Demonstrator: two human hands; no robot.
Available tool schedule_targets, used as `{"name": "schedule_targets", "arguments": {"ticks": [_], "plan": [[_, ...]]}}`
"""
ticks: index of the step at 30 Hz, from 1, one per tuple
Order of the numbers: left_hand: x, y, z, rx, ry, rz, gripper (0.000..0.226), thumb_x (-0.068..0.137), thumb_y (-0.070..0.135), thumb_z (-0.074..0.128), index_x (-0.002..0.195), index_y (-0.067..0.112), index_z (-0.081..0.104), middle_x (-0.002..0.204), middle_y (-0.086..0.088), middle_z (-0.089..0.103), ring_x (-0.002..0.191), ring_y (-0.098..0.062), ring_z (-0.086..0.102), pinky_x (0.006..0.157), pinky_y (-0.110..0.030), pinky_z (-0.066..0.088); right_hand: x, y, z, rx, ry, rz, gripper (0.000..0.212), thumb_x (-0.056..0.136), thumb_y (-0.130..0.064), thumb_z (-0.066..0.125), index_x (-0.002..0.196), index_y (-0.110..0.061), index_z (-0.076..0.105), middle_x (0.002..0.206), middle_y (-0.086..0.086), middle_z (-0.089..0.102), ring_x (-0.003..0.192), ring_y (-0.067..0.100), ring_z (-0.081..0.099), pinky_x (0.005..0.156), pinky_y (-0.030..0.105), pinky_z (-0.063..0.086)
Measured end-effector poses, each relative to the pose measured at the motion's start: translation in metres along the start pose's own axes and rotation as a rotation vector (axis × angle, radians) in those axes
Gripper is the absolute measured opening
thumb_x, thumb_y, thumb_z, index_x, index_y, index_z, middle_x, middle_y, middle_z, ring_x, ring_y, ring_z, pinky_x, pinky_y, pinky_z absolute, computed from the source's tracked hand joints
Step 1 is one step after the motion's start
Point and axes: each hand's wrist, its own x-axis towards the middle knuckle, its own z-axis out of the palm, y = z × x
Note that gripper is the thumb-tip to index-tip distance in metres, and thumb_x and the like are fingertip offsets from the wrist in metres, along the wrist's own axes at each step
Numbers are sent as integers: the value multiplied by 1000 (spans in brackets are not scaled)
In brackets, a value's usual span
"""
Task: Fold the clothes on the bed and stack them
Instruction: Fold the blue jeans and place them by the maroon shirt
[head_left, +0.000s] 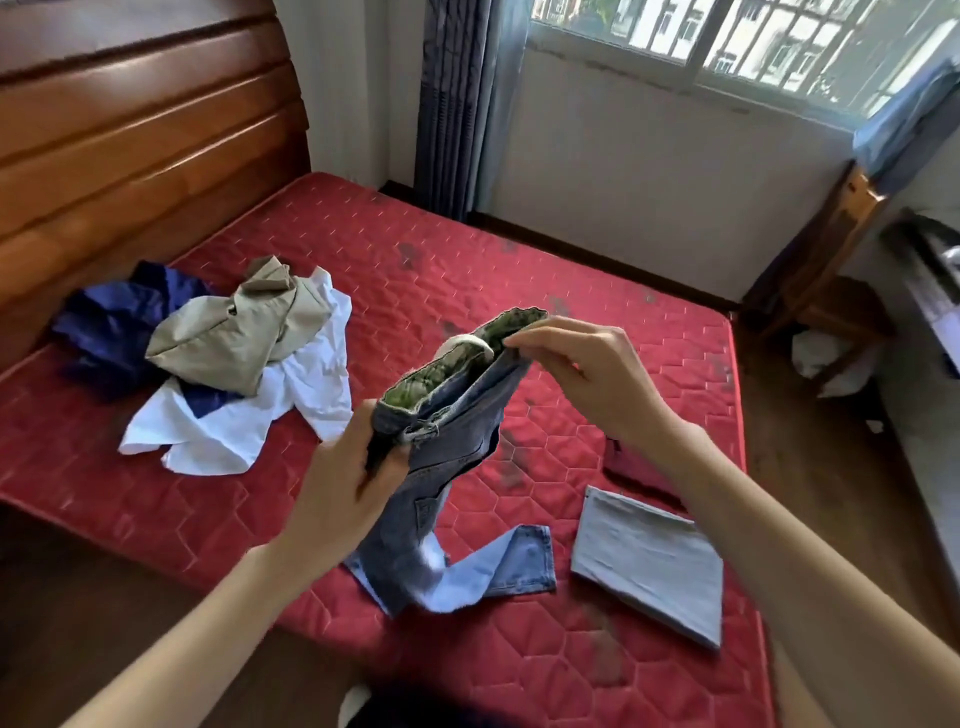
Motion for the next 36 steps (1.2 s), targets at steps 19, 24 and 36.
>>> {"name": "schedule_targets", "arguments": {"ticks": [19, 24, 36], "plan": [[-21, -37, -1, -43, -26, -97, 21, 88, 31, 44, 99, 49, 43, 71, 18, 55, 53, 1, 45, 49, -11, 32, -39, 15, 56, -361, -368, 25, 9, 87, -26, 66, 86, -20, 72, 86, -10, 68, 86, 18, 55, 59, 27, 45], [-20, -43, 4, -98, 90, -181, 33, 90, 34, 44, 117, 50, 38, 103, 29, 60, 88, 8, 60, 72, -20, 46, -38, 12, 56, -202, -319, 76, 14, 87, -31, 68, 85, -18, 74, 80, -7, 70, 88, 20, 59, 75, 32, 37], [-10, -32, 17, -103, 239, -132, 45, 95, 27, 49, 134, 37, 31, 121, 28, 54, 100, 6, 60, 80, -11, 47, -26, 3, 59, -354, -268, 168, 32, 90, -33, 62, 64, -16, 58, 71, -7, 68, 91, 19, 59, 77, 33, 25]]}}
